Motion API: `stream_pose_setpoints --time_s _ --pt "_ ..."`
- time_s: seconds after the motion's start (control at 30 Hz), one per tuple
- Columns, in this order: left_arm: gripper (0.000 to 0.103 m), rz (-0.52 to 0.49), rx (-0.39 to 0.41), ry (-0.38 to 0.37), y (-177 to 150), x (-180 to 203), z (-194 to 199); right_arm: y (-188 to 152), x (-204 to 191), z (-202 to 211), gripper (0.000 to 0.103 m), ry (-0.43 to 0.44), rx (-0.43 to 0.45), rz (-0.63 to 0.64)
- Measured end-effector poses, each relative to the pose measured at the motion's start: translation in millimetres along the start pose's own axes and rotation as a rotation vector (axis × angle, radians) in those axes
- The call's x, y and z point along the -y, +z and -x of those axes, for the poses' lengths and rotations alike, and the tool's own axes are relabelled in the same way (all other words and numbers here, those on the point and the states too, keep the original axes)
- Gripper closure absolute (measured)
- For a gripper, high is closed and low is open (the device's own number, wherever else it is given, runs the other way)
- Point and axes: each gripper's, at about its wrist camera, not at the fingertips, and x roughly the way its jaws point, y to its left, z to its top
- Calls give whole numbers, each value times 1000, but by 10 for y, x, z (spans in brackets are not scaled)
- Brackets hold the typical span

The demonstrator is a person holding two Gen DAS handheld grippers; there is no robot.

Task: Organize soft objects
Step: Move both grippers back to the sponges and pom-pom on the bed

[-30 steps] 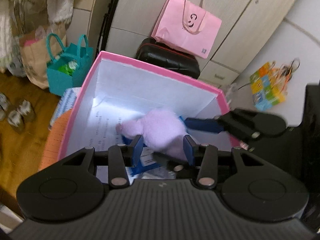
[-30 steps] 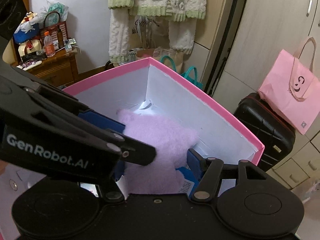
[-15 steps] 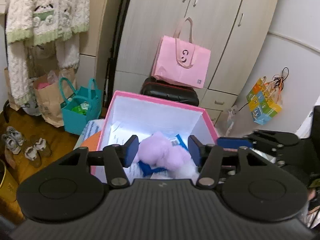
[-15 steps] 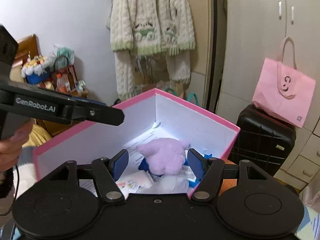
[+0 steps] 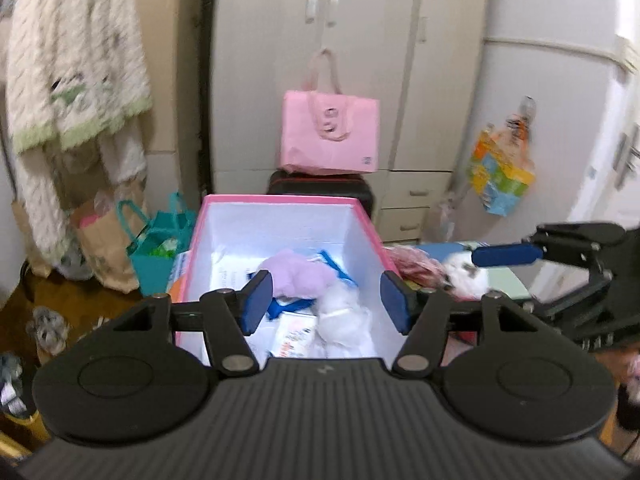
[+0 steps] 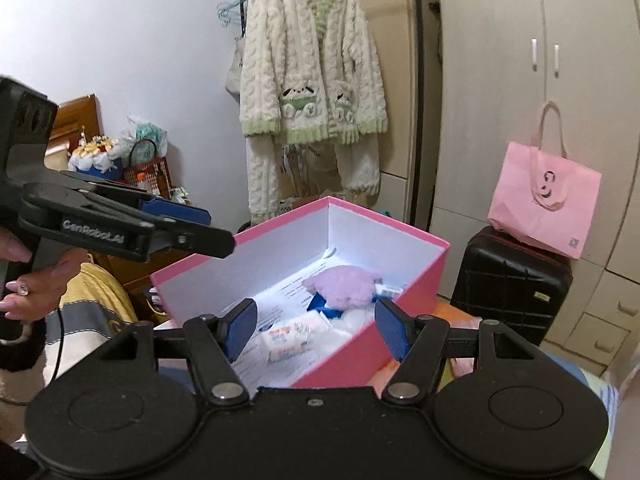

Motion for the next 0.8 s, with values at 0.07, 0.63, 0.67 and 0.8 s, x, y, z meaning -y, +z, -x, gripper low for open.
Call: stream_pose_setpoints --time_s 0.07,0.63,0.67,0.8 --pt "43 -34 -6 -36 -20 108 110 -72 -14 164 33 -20 3 -4" --pt "38 -152 -85 -275 -246 867 366 -840 -2 1036 30 -215 86 -48" --pt "38 -152 -96 -288 -273 915 337 -878 15 1050 30 -218 83 -53" --pt "38 -159 -141 -337 -339 1086 208 -1030 84 1093 30 -233 74 -64"
